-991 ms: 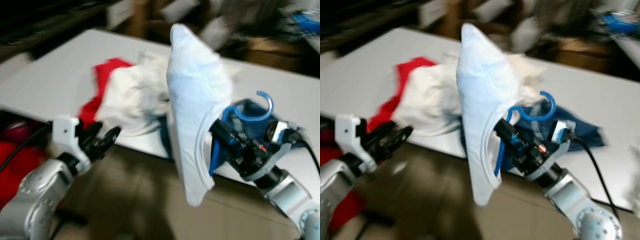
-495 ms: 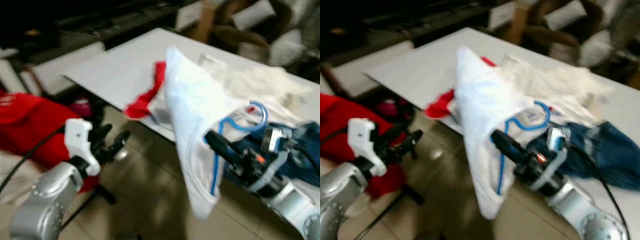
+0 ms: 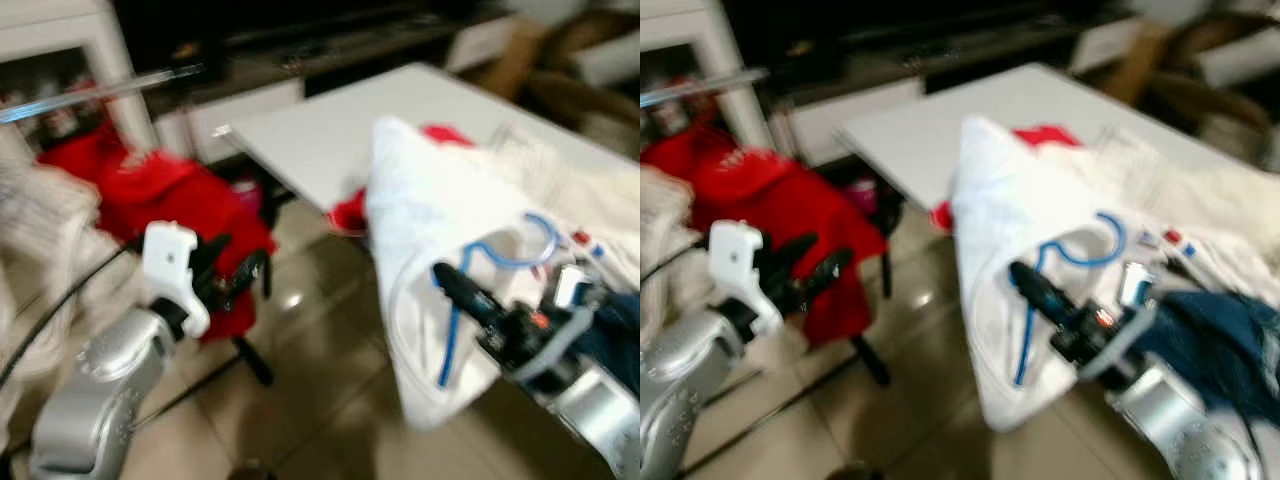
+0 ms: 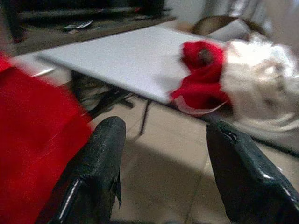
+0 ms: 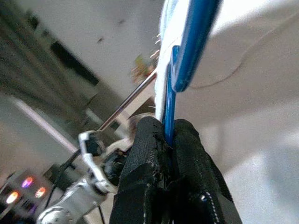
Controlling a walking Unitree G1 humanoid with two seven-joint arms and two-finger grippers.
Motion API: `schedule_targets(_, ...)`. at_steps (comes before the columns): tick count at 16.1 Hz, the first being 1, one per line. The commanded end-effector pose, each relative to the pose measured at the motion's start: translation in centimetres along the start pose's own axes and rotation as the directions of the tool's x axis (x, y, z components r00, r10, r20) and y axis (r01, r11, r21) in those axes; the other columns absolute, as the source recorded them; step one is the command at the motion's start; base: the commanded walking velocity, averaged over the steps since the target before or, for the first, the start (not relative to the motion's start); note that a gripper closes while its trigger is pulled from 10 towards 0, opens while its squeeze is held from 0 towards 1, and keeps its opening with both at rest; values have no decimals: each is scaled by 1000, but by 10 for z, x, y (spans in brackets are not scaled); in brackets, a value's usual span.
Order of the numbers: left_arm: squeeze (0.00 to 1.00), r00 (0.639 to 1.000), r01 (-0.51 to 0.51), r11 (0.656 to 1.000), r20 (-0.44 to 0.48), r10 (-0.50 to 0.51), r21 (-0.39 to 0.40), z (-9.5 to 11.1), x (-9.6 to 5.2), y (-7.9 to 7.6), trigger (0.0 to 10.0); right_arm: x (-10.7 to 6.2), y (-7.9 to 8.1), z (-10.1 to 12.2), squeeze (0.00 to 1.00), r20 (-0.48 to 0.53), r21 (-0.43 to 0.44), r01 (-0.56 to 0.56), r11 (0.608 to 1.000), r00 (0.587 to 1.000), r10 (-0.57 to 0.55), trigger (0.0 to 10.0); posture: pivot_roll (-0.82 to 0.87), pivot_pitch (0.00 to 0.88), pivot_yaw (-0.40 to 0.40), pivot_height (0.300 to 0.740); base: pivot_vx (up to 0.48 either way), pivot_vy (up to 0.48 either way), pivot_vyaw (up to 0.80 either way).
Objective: Hang hanger
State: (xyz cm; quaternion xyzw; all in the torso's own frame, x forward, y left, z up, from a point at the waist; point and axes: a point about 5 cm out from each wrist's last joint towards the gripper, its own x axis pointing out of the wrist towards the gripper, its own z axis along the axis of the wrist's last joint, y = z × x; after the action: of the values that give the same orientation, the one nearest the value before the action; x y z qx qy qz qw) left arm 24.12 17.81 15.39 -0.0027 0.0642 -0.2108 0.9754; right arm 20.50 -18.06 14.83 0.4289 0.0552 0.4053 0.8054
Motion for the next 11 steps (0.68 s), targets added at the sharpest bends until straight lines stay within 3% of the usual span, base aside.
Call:
schedule_targets(1, 0, 1000, 16, 1000, -5, -16, -4, -3, 0, -5, 10000, 2, 4, 5, 0, 6, -27, -22, 999, 1000, 23, 10000, -81, 12, -60, 740, -266, 0, 788)
schedule_targets(11, 0, 997, 69, 997, -25, -68, 32, -3, 10, -8, 10000, 9, 0, 13, 0, 42, -38, -1, 999, 999, 3, 10000, -85, 17, -40, 740, -261, 0, 788)
